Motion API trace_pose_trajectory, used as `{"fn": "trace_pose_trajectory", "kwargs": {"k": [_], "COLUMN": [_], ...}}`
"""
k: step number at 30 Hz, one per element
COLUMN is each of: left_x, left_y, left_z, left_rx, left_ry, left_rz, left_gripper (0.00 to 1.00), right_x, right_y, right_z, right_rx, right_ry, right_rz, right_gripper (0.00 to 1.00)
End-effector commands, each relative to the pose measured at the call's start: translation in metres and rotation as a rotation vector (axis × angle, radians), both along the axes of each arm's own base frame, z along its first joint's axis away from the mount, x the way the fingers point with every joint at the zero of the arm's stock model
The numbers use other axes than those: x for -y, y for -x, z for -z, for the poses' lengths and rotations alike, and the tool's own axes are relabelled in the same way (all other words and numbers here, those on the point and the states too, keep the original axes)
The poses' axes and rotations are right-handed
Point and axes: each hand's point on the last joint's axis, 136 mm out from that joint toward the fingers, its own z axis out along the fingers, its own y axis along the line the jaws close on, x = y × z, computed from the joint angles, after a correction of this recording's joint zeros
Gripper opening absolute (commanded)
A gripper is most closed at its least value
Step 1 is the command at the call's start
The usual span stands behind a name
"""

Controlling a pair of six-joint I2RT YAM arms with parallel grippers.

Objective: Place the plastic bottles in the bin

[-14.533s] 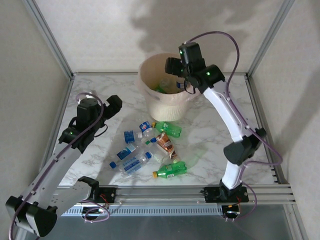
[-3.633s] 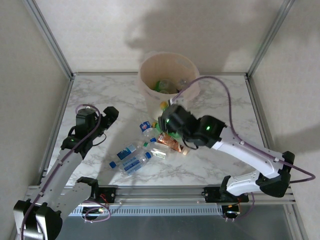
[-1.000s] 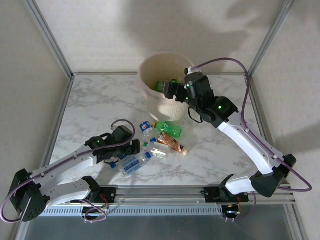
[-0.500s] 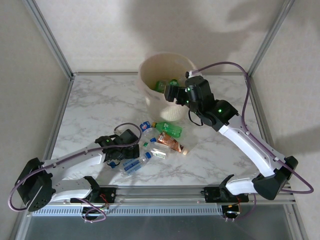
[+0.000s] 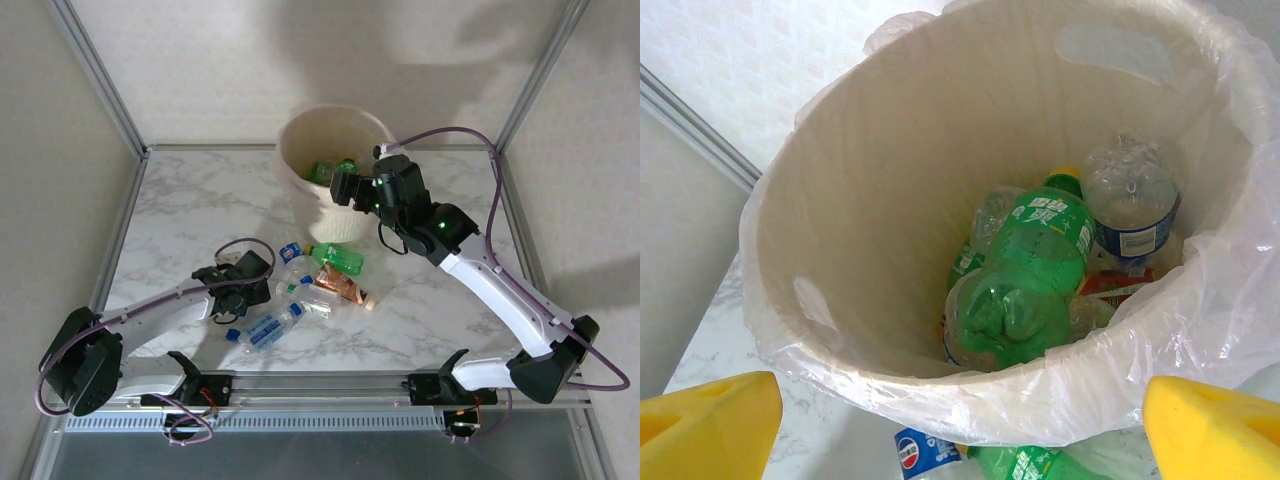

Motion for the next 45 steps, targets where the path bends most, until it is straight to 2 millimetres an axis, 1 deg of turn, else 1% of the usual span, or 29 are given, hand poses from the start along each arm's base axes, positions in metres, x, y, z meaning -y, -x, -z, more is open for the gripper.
{"fn": "trace_pose_trajectory", "kwargs": {"k": [1, 7, 10, 15, 20, 24, 30, 35, 41, 45], "left_x": [-0.008, -0.011, -0.013, -0.008, -0.011, -0.013, -0.014, -0.014, -0.017, -0.020], "left_y": [-0.006, -0.015, -0.020, -0.024, -0.029, -0.030, -0.029, -0.030, -0.033, -0.040], "left_z": [0.004, 0.011, 0.017, 0.024, 0.020, 0.021, 0.025, 0.021, 0.015, -0.001], "left_rx": [0.018, 0.018, 0.012, 0.000, 0.020, 0.023, 0.019, 0.033, 0.045, 0.083], "left_ry": [0.010, 0.011, 0.006, 0.019, 0.001, -0.009, -0.003, 0.007, -0.004, -0.019], "left_rz": [-0.034, -0.044, -0.054, -0.049, -0.052, -0.053, -0.058, -0.062, -0.070, -0.073], "left_gripper": [1.00, 0.97, 0.93, 0.86, 0.80, 0.74, 0.70, 0.63, 0.59, 0.58], "right_x": [0.005, 0.004, 0.002, 0.004, 0.004, 0.004, 0.005, 0.008, 0.008, 0.008], "right_y": [0.004, 0.004, 0.004, 0.005, 0.007, 0.008, 0.010, 0.011, 0.011, 0.012], "right_z": [-0.008, -0.005, -0.003, 0.000, 0.007, 0.012, 0.015, 0.016, 0.018, 0.018], "right_rx": [0.023, 0.016, 0.009, 0.001, -0.012, -0.024, -0.029, -0.030, -0.035, -0.035], "right_ry": [-0.016, -0.025, -0.024, -0.017, -0.014, -0.014, -0.014, -0.012, -0.012, -0.013], "right_rz": [0.020, 0.019, 0.014, 0.017, 0.017, 0.017, 0.020, 0.026, 0.025, 0.024], "right_gripper": [0.93, 0.92, 0.89, 0.86, 0.81, 0.76, 0.72, 0.71, 0.70, 0.70]}}
